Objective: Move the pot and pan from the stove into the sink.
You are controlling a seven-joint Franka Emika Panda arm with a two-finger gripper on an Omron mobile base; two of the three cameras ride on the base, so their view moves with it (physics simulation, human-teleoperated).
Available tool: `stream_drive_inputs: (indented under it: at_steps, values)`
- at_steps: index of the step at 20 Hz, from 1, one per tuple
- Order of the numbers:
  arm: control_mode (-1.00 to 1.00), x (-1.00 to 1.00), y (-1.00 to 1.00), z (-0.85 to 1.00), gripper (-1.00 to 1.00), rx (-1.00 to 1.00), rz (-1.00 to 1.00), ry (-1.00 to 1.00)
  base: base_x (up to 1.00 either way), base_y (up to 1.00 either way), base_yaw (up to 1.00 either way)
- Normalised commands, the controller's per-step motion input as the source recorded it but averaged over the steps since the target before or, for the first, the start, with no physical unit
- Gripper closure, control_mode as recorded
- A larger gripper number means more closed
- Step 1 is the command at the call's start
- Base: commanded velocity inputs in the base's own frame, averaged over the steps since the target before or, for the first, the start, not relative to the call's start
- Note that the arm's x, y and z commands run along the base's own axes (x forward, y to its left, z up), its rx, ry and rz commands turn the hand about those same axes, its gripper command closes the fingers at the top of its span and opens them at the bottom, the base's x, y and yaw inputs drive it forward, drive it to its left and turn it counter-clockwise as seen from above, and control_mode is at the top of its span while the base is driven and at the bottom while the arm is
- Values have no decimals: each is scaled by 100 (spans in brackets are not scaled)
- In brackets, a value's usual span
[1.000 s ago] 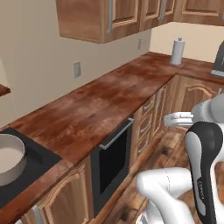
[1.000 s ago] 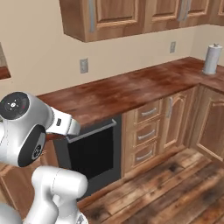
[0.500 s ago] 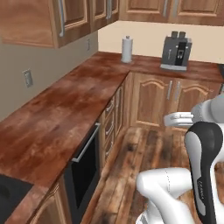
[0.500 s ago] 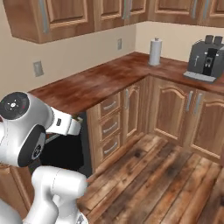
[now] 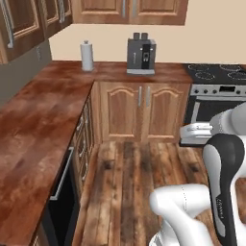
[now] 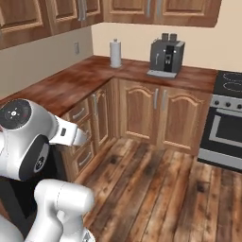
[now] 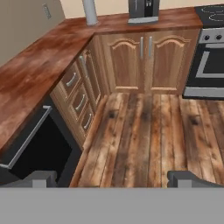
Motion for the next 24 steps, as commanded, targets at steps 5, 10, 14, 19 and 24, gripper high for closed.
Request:
stream_drive_inputs:
  at_steps: [5, 10, 14, 19, 24]
  values:
    - [100, 0, 0, 0, -100, 0, 0, 0, -1, -26, -21]
    - [100, 0, 0, 0, -100, 0, 0, 0, 29, 0, 0]
    - [100, 0, 0, 0, -100, 0, 0, 0, 93, 3, 0]
    - [100, 0, 0, 0, -100, 0, 0, 0, 96, 8, 0]
    - [100, 0, 0, 0, -100, 0, 0, 0, 89, 5, 0]
